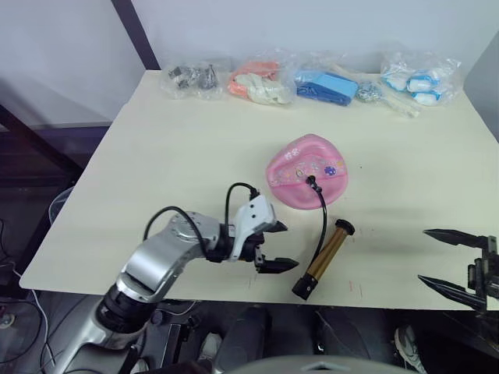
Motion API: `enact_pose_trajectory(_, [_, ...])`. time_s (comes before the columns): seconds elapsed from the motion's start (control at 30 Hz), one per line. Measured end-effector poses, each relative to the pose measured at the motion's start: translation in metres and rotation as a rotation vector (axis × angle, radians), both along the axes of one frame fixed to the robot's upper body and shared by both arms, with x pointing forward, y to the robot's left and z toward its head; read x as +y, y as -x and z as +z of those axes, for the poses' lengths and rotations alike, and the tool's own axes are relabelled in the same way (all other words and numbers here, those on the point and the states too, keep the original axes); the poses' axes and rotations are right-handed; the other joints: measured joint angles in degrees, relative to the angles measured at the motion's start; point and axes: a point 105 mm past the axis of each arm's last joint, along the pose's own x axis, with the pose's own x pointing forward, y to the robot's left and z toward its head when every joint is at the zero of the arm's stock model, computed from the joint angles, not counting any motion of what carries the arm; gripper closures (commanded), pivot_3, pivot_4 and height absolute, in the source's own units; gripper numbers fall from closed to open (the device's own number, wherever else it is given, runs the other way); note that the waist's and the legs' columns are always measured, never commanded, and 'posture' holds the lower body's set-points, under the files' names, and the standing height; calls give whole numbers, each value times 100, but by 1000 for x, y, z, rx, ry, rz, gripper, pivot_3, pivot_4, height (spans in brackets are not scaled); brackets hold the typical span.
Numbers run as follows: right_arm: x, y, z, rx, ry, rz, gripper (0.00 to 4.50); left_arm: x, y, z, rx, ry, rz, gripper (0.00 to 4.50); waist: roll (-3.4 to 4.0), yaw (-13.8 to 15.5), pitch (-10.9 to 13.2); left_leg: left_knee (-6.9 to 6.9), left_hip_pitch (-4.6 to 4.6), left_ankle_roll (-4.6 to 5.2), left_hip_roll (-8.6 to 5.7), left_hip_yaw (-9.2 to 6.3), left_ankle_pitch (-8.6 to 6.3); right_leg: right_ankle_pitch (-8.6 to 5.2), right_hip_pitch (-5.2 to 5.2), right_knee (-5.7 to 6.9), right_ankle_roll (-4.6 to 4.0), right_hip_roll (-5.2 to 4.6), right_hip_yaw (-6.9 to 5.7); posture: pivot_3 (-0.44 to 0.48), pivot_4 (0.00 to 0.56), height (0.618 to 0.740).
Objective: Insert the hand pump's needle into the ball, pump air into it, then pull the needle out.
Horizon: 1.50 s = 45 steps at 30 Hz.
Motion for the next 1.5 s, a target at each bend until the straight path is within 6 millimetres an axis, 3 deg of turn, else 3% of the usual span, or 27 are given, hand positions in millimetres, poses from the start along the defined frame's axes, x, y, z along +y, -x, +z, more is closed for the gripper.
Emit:
enact_pose_trajectory(0.4, [5,2,2,7,-5,17,0,-38,7,-35,21,-101,20,62,1,0,-2,11,11,22,0,59,-13,1,-1,4,5,-4,40,0,150,740])
enact_pose_trajectory(0.93, [8,15,-3,39,0,18,0,-54,-8,-59,-21,-208,66,62,-2,-1,-5,13,25,65,5,188,-39,12,-44,13,33,1,167,0,150,740])
enact_pose_trajectory(1.07, [9,16,-3,37,1,13,0,-52,-9,-59,-32,-211,56,1883,-4,-4,-7,14,23,80,8,220,-49,14,-63,15,43,4,206,0,150,740])
enact_pose_trajectory(1.13, [10,16,-2,30,3,17,0,-49,-8,-57,-47,-215,42,2292,-8,-3,-7,14,21,85,9,240,-53,17,-72,16,48,4,226,0,150,740])
enact_pose_trajectory(1.23, [11,15,-1,22,2,17,0,-36,-10,-54,-89,-235,9,3458,-11,-3,-10,14,21,89,16,270,-55,20,-88,22,53,11,259,0,150,740])
enact_pose_trajectory(1.5, [18,10,3,-11,-38,-7,0,-35,-16,-34,-151,-110,-59,3458,-12,-2,-10,52,11,112,17,301,-71,33,-98,22,75,19,297,0,150,740])
